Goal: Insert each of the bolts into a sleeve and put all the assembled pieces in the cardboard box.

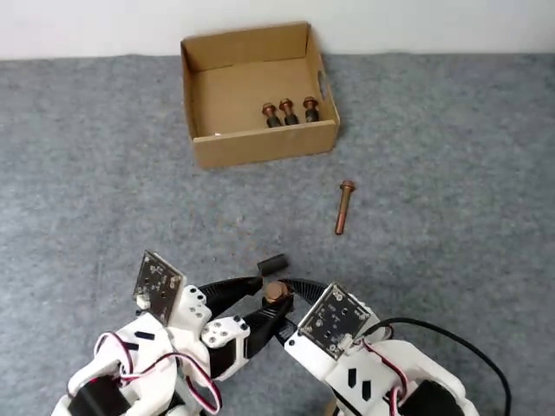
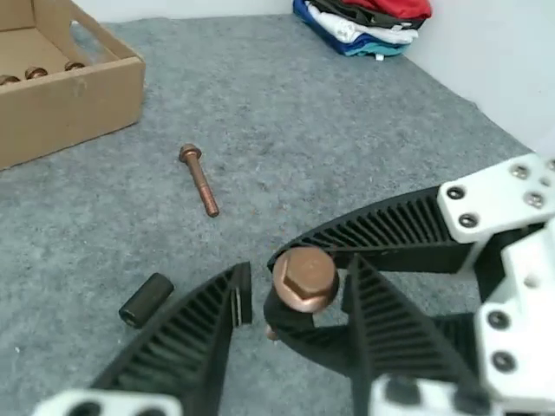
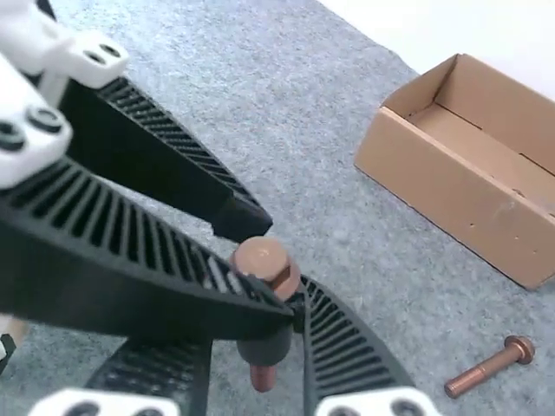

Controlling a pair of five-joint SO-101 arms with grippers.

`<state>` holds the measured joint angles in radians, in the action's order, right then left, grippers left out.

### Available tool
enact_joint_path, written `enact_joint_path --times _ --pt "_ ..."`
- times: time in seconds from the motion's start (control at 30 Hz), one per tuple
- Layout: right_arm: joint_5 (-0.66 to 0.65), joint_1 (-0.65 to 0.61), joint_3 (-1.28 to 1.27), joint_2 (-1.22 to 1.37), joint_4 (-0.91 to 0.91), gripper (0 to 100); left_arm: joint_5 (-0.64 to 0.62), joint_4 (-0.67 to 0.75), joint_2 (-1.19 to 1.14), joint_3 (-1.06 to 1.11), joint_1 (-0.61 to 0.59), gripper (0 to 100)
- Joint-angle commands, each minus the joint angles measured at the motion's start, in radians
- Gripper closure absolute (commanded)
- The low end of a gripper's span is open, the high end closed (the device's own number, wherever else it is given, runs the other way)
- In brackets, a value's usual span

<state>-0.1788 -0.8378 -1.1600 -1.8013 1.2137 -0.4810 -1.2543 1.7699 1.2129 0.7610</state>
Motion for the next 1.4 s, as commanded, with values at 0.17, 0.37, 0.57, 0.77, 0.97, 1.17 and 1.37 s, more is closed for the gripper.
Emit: enact_joint_path --times 0.17,0.37,0.57,0.77,0.97,1.17,1.37 --pt "-0.008 0.001 0.028 -0.005 -0.027 99.1 0.009 -0.029 -0.012 -0.127 -0.021 78" --pt "-0.003 0.071 0.028 0.001 -0.03 99.1 0.015 -0.029 -0.011 -0.173 -0.149 83" --pt "0.002 0.325 0.028 0.002 -0.027 99.1 0.167 -0.026 -0.008 -0.143 -0.31 99" --pt "0.107 0.558 0.048 0.008 -0.031 99.1 0.318 0.021 -0.006 0.061 -0.534 100" --pt "0.215 0.562 0.247 0.255 -0.035 99.1 0.407 0.189 -0.006 0.334 -0.681 100" --pt "0.295 0.556 0.583 0.73 -0.07 99.1 0.43 0.256 -0.006 0.469 -0.701 100" --pt "0.295 0.561 0.95 1.165 -0.174 99.1 0.427 0.27 -0.009 0.473 -0.701 100"
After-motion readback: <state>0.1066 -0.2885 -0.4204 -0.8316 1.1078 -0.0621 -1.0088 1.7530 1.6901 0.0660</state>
